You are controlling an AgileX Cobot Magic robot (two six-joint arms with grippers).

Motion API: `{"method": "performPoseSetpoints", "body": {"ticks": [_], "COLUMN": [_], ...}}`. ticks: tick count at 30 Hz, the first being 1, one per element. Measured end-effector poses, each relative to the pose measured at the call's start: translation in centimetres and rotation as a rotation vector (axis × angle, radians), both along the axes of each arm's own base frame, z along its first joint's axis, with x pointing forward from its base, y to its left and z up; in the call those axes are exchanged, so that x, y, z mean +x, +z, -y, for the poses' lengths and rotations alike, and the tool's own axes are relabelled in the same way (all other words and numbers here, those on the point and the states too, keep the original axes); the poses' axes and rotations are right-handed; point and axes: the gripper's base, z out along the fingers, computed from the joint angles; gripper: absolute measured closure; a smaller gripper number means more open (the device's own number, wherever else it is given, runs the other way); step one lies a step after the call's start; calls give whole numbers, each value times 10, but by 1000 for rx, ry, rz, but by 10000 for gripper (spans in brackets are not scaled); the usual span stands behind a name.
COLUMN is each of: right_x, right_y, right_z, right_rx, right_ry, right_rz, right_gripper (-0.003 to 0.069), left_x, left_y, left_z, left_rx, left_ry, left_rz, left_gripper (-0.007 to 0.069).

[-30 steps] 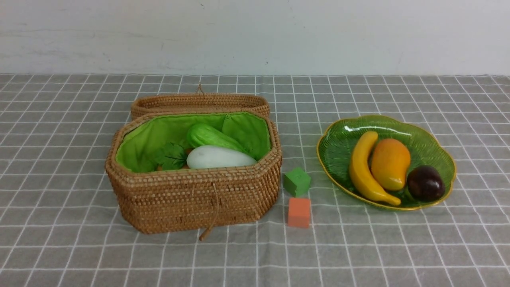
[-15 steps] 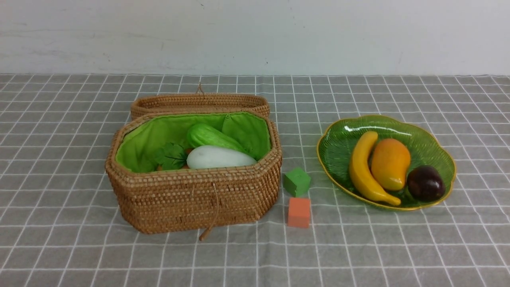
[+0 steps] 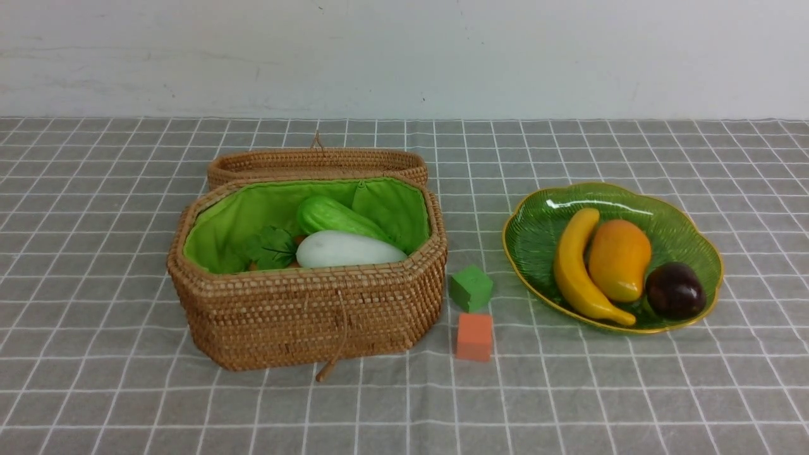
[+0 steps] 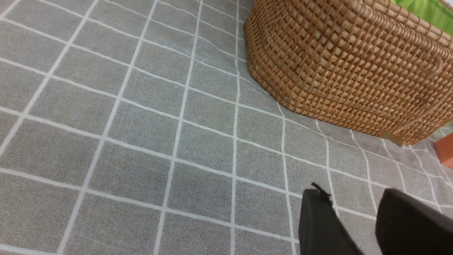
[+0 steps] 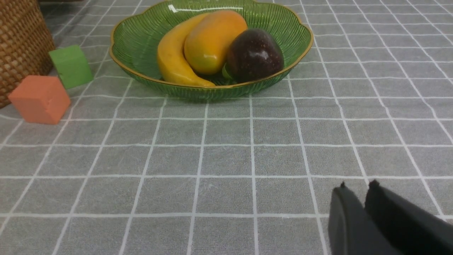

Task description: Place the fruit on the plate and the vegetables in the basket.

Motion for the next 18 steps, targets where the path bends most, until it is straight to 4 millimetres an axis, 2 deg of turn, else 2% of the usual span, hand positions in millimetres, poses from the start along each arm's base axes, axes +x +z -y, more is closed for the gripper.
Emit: {"method": "performPoseSetpoints", "body": {"ticks": [18], "right_x": [0], "right_y": [0], "right_z": [0], "right_rx": [0], "right_ry": [0], "right_rz": [0], "right_gripper": [553], "left_x": [0], "left_y": [0], "left_z": [0], "left_rx": [0], "left_ry": [0], "left_rz": [0], "left_gripper": [386]}}
